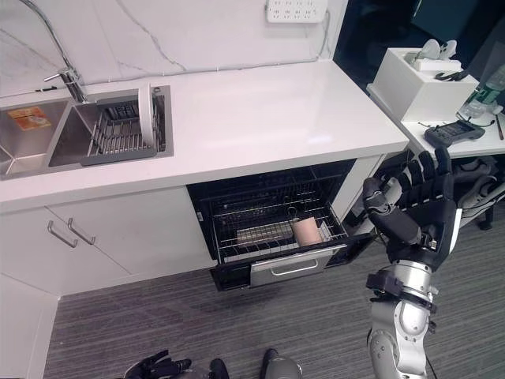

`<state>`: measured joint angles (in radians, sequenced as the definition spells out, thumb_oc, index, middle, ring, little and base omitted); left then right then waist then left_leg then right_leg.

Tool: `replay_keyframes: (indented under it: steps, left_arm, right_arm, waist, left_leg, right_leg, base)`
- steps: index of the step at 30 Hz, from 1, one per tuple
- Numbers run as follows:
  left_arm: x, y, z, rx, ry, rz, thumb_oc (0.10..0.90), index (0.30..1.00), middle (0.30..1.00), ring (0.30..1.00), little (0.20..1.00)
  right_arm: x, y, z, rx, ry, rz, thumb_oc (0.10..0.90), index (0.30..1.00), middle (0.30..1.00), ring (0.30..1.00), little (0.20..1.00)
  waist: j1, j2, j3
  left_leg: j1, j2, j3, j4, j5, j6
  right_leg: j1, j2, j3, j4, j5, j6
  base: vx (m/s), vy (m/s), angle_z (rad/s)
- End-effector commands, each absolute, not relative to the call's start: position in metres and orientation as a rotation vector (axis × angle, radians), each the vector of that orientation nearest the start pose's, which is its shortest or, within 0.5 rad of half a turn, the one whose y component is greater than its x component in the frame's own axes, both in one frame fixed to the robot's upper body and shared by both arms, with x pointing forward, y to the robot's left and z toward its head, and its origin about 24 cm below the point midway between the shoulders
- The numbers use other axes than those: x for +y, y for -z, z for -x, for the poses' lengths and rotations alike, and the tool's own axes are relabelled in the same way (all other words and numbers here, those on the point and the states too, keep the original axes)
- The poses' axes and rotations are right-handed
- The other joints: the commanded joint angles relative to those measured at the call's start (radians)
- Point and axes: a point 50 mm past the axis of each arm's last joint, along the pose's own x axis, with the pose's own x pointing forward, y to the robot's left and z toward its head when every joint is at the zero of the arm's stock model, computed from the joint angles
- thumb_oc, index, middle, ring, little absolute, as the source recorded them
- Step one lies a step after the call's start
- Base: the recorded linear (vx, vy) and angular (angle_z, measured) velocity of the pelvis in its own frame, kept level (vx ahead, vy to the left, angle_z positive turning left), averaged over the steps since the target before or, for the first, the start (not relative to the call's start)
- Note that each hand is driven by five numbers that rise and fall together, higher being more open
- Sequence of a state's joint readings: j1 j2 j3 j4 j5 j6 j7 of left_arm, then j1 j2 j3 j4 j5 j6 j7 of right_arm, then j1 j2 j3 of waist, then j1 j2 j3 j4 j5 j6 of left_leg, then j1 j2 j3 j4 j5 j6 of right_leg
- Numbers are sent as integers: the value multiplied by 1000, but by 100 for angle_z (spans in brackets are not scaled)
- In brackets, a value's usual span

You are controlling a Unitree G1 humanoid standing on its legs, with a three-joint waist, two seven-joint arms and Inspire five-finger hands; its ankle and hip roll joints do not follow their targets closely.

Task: Place the dishes in the dishwasher.

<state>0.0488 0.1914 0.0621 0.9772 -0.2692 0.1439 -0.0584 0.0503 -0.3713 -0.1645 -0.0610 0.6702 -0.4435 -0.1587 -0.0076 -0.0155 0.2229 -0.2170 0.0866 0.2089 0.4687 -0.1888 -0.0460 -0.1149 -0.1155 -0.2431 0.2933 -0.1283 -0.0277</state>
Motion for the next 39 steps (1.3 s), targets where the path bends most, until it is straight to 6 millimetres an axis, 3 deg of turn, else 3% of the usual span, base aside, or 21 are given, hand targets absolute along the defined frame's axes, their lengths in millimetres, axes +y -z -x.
replay_keyframes:
  steps: [1,4,6,11,12,15,17,19,20,23,25,27,29,31,33,35,36,37,39]
  left_arm:
    - [220,168,-50,1441,-192,63,800,900,900,900,900]
    - [219,170,-45,1485,-171,60,800,900,900,900,900]
    - [220,172,-35,1521,-155,80,800,900,900,900,900]
    - [219,173,-18,1590,-164,159,800,900,900,900,900]
    - [202,165,-82,1436,-129,372,800,900,900,900,900]
    - [198,168,-75,1437,-154,395,800,900,900,900,900]
    - [197,167,-75,1431,-127,393,800,900,900,900,900]
    - [194,168,-75,1407,-136,435,800,900,900,900,900]
    - [191,167,-76,1387,-172,504,800,900,900,900,900]
    - [192,168,-73,1387,-199,528,800,900,900,900,900]
    - [194,170,-62,1407,-224,557,800,900,900,900,900]
    - [196,170,-60,1414,-212,541,800,900,900,900,900]
    - [202,170,-62,1410,-198,472,800,900,900,900,900]
    - [205,169,-67,1400,-214,495,800,900,900,900,900]
    - [207,167,-77,1391,-207,478,800,900,900,900,900]
    - [208,165,-84,1382,-181,443,800,900,900,900,900]
    - [208,165,-83,1385,-184,437,800,900,900,900,900]
    - [209,165,-82,1387,-193,437,800,900,900,900,900]
    - [218,165,-72,1406,-268,446,800,900,900,900,900]
  right_arm:
    - [-264,-180,-228,-840,212,-226,800,900,900,900,900]
    - [-262,-176,-229,-817,193,-232,800,900,900,900,900]
    - [-260,-175,-233,-782,154,-238,800,900,900,900,900]
    - [-257,-172,-235,-757,103,-233,800,900,900,900,900]
    - [-213,-141,-265,-552,-258,-328,800,900,900,900,900]
    - [-214,-142,-264,-560,-263,-351,800,900,900,900,900]
    - [-215,-143,-263,-552,-232,-324,800,900,900,900,900]
    - [-216,-146,-265,-558,-210,-287,800,900,900,900,900]
    - [-214,-149,-266,-568,-208,-229,800,900,900,900,900]
    - [-214,-151,-265,-570,-188,-187,800,900,900,900,900]
    - [-220,-153,-262,-564,-147,-163,800,900,900,900,900]
    - [-224,-153,-261,-562,-122,-159,800,900,900,900,900]
    - [-237,-156,-257,-575,-68,-147,800,900,900,900,900]
    - [-241,-156,-256,-571,-38,-161,800,900,900,900,900]
    - [-251,-153,-254,-575,15,-244,800,900,900,900,900]
    - [-258,-149,-248,-596,58,-244,800,900,900,900,900]
    - [-260,-150,-245,-609,64,-239,800,900,900,900,900]
    - [-260,-150,-244,-615,63,-241,800,900,900,900,900]
    - [-264,-155,-244,-645,58,-275,800,900,900,900,900]
  waist:
    - [1,17,9]
    - [-3,17,-2]
    - [-3,22,-15]
    - [-1,21,-22]
    - [-30,0,-62]
    - [-20,-8,-65]
    - [-11,-17,-56]
    - [-2,-18,-40]
    - [6,-3,-27]
    - [10,9,-22]
    - [13,23,-19]
    - [11,24,-18]
    - [5,27,-24]
    - [1,20,-27]
    - [1,11,-35]
    - [-1,4,-34]
    - [-1,11,-29]
    - [1,14,-26]
    - [1,25,-14]
  left_leg:
    - [40,32,50,-169,68,-11]
    - [19,45,50,-169,72,-16]
    - [-3,60,90,-169,90,-9]
    - [1,54,108,-169,79,5]
    - [132,-41,-89,-169,-18,53]
    - [158,-58,-86,-169,-22,56]
    - [179,-58,-50,-169,-10,57]
    - [174,-34,-31,-169,14,43]
    - [145,1,-47,-169,35,19]
    - [117,38,-68,-169,60,-5]
    - [47,118,-100,-169,107,-44]
    - [26,139,-102,-169,120,-52]
    - [6,169,-74,-169,126,-54]
    - [23,151,-50,-169,106,-44]
    - [29,102,-48,-169,91,-16]
    - [51,58,-25,-169,60,25]
    - [69,48,-8,-169,45,39]
    - [76,48,2,-169,41,43]
    - [102,51,34,-169,16,60]
  right_leg:
    - [145,30,-48,7,-115,105]
    - [151,19,-47,7,-123,110]
    - [152,12,-59,7,-127,111]
    - [157,8,-59,7,-131,116]
    - [16,18,66,7,-6,138]
    - [46,18,49,7,-24,126]
    - [72,0,12,7,-33,112]
    - [87,-14,-7,7,-41,100]
    - [97,-14,-13,7,-49,102]
    - [110,-16,-18,7,-58,107]
    - [153,-30,-30,7,-85,114]
    - [168,-39,-32,7,-94,117]
    - [199,-88,-43,7,-101,146]
    - [216,-122,-44,7,-100,167]
    - [224,-149,-30,7,-82,184]
    - [239,-172,-54,7,24,183]
    - [242,-177,-87,7,88,180]
    - [236,-178,-100,21,100,179]
    - [166,-135,-124,95,88,174]
  base:
    - [116,152,-33]
    - [47,96,6]
    - [-7,123,-8]
    - [36,48,-17]
    - [139,-88,-10]
    - [183,-127,-22]
    - [189,-83,26]
    - [134,95,51]
    - [116,174,35]
    - [173,250,20]
    - [384,498,23]
    - [248,321,18]
    - [364,560,28]
    - [296,448,9]
    - [253,386,12]
    - [270,422,14]
    - [175,313,20]
    - [164,383,1]
    - [86,241,-45]
